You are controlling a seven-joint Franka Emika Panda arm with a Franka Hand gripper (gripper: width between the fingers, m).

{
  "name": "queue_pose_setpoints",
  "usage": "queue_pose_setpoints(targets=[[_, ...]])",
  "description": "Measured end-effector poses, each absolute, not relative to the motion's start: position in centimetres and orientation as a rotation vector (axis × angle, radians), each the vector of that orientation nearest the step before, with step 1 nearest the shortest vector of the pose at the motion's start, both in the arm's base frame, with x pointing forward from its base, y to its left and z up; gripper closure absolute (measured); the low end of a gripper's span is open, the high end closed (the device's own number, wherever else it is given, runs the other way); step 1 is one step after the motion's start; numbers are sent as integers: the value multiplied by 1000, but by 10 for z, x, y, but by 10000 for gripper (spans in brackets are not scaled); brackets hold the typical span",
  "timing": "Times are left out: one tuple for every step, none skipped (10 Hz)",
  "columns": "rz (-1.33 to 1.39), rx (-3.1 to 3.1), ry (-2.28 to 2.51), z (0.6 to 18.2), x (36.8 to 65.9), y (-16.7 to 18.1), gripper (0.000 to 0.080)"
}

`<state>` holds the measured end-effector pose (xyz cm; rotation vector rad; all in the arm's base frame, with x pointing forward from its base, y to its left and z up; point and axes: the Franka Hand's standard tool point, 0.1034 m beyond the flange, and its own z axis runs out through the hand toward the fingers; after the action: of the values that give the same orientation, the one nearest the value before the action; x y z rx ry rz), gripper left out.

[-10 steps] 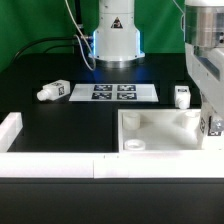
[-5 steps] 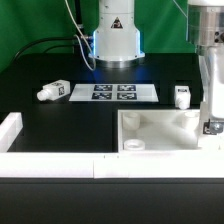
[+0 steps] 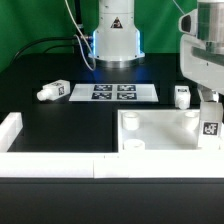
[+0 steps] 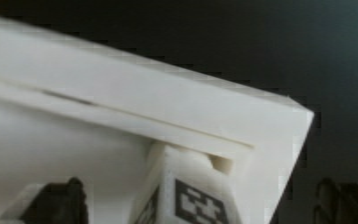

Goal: Assemble one leg

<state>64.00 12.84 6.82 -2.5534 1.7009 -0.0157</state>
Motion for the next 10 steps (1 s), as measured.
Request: queue_pose_setpoints(targets=[[-19,-2602,1627,68,640,128,151],[-31,-2719,1438,67,640,125,151],[-40,-2873,1128,67,641,119,151],[-36,-2954,903,67,642,115,151],[-23,-3000,754,66,641,114,151],[-30,-3010,710,66,641,114,151],[-30,-3004,732,66,641,114,151],[-30,-3004,733,66,641,114,279],[-28,-2987,794,66,641,114,279],[-25,-2951,915,66,641,114,418]])
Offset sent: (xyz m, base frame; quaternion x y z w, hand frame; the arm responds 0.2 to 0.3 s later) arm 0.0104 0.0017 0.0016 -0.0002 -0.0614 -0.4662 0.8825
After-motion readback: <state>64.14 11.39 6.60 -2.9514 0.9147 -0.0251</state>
